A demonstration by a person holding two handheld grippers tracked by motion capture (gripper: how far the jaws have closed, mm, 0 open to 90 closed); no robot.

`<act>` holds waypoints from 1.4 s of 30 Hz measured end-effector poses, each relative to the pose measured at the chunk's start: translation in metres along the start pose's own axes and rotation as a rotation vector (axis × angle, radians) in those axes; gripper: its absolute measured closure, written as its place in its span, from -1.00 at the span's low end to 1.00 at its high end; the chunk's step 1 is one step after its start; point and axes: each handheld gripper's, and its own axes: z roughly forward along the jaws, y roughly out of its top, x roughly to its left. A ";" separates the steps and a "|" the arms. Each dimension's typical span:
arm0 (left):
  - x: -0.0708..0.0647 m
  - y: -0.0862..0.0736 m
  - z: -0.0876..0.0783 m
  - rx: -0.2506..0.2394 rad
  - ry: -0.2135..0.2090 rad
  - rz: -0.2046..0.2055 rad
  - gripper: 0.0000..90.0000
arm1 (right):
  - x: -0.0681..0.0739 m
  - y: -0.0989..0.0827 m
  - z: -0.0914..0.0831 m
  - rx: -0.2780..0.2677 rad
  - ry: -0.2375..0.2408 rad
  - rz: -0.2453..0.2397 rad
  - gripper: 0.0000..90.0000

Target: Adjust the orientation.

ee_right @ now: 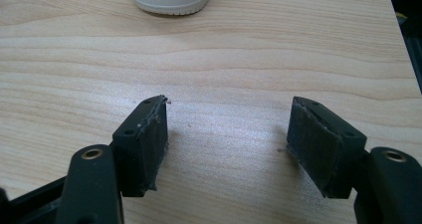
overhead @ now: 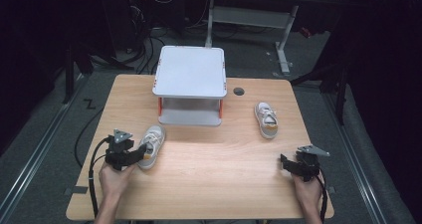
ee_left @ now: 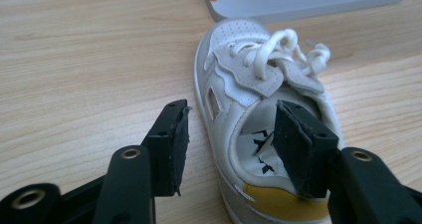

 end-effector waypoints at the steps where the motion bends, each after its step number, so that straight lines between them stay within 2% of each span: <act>1: 0.000 0.000 0.002 0.003 -0.002 0.000 0.09 | 0.000 0.000 0.000 0.001 0.000 0.001 -0.28; 4: -0.001 0.001 0.006 0.022 -0.002 0.005 0.15 | 0.000 0.000 0.000 0.000 0.000 0.000 -0.28; 5: -0.001 0.002 0.010 0.035 -0.010 0.003 0.24 | 0.000 0.000 0.000 0.000 0.000 0.001 -0.28; 9: 0.000 0.002 0.013 0.041 -0.025 -0.020 0.34 | 0.000 0.000 0.000 -0.001 -0.001 -0.002 -0.28; 12: 0.000 0.002 0.012 0.036 0.003 -0.019 0.49 | 0.000 0.000 0.000 0.000 0.000 -0.001 -0.28; 15: 0.000 0.002 0.012 0.034 0.006 -0.020 0.53 | 0.000 0.000 0.000 0.001 0.000 -0.001 -0.28; 16: 0.000 0.002 0.011 0.033 0.026 -0.011 0.60 | 0.000 0.000 0.000 0.001 0.000 -0.001 -0.28; 18: -0.001 0.002 0.010 0.030 0.039 -0.007 0.64 | 0.000 0.000 0.000 0.001 0.000 -0.001 -0.29; 19: -0.001 0.002 0.009 0.027 0.067 0.011 0.74 | 0.000 0.000 0.000 0.001 0.001 -0.001 -0.29; 22: -0.001 0.002 0.007 0.019 0.074 0.009 0.83 | 0.000 0.000 -0.001 0.002 0.001 0.000 -0.29; 27: 0.000 0.003 0.006 0.015 0.052 -0.011 0.88 | 0.001 0.000 -0.001 0.003 0.002 0.002 -0.30; 30: -0.002 0.006 0.004 0.009 0.050 -0.003 0.88 | 0.001 0.000 -0.001 0.003 0.002 0.002 -0.30; 34: -0.006 0.007 0.000 -0.010 0.020 -0.027 0.88 | 0.001 0.000 -0.001 0.003 0.002 0.002 -0.30; 35: -0.009 0.008 -0.001 -0.012 0.005 -0.024 0.88 | 0.001 0.000 -0.001 0.003 0.002 0.001 -0.30; 42: -0.025 0.015 -0.001 -0.007 -0.019 0.017 0.88 | 0.001 0.000 -0.001 0.003 0.002 0.002 -0.30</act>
